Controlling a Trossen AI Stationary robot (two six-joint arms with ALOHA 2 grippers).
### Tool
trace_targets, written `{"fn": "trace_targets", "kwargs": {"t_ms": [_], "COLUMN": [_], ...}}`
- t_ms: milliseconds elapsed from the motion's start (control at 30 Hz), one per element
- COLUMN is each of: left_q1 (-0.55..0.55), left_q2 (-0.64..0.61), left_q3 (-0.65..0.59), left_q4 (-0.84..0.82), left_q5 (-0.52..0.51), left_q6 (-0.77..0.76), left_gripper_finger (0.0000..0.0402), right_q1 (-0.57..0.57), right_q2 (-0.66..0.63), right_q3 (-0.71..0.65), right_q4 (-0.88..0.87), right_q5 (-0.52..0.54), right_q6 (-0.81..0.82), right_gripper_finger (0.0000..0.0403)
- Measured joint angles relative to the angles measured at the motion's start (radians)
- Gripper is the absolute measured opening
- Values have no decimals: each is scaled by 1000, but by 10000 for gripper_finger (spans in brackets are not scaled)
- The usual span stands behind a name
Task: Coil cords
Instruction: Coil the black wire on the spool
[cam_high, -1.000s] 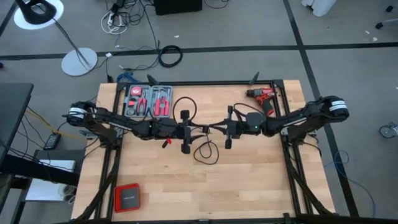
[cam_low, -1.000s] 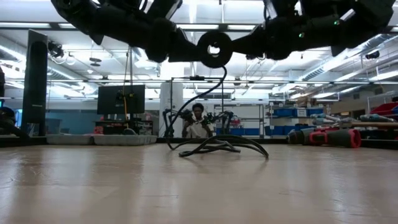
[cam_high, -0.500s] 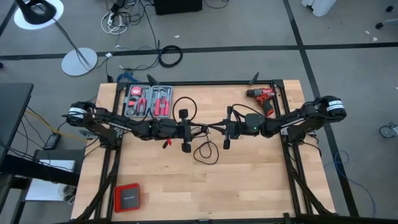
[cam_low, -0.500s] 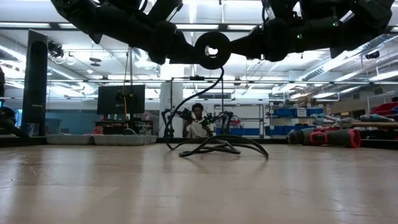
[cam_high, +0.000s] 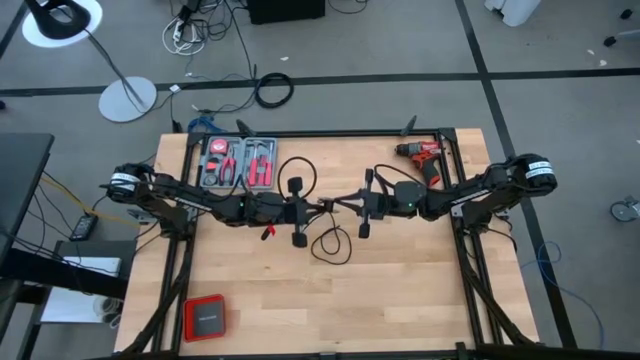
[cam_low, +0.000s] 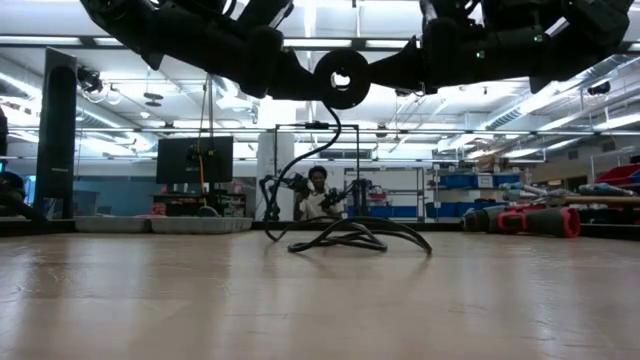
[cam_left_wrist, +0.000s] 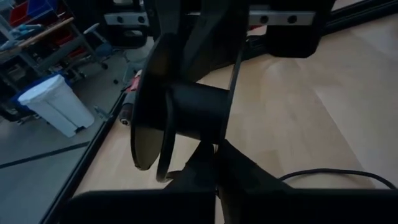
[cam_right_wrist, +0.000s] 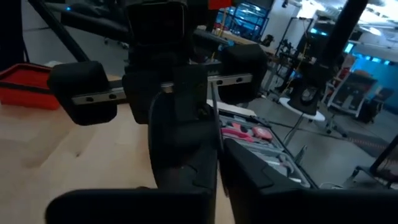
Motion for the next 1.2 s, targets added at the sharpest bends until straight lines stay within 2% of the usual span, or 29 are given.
{"fn": "trace_targets", "kwargs": {"t_ms": [267, 400, 567, 667, 767, 867, 967, 1100, 1200], "left_q1": [1, 2, 9, 5, 5, 6, 4, 9, 20], "left_q2": [0, 0, -2, -10, -18, -18, -22, -23, -24], "left_q3": [0, 0, 2, 2, 2, 2, 2, 26, 48], "left_q4": [-20, -34, -37, -49, -49, -43, -36, -35, -32], "left_q5": [-28, -34, -78, -66, -53, -45, 9, 83, 111], "left_q6": [0, -1, -4, -1, 1, 2, 4, 5, 5], "left_gripper_finger": [1, 0, 0, 0, 0, 0, 0, 0, 0], "right_q1": [0, 1, 6, 0, -15, -31, -67, -133, -158], "right_q2": [0, -29, -186, -280, -309, -306, -273, -189, -121], "right_q3": [0, 0, -2, -3, -39, -101, -182, -255, -253], "right_q4": [-26, -84, -304, -444, -483, -444, -330, -110, -45], "right_q5": [-1, 4, 55, 64, 37, 34, 22, -91, -144], "right_q6": [14, -10, -33, 37, 107, 148, 226, 370, 433], "right_gripper_finger": [106, 132, 139, 134, 131, 130, 130, 130, 130]}}
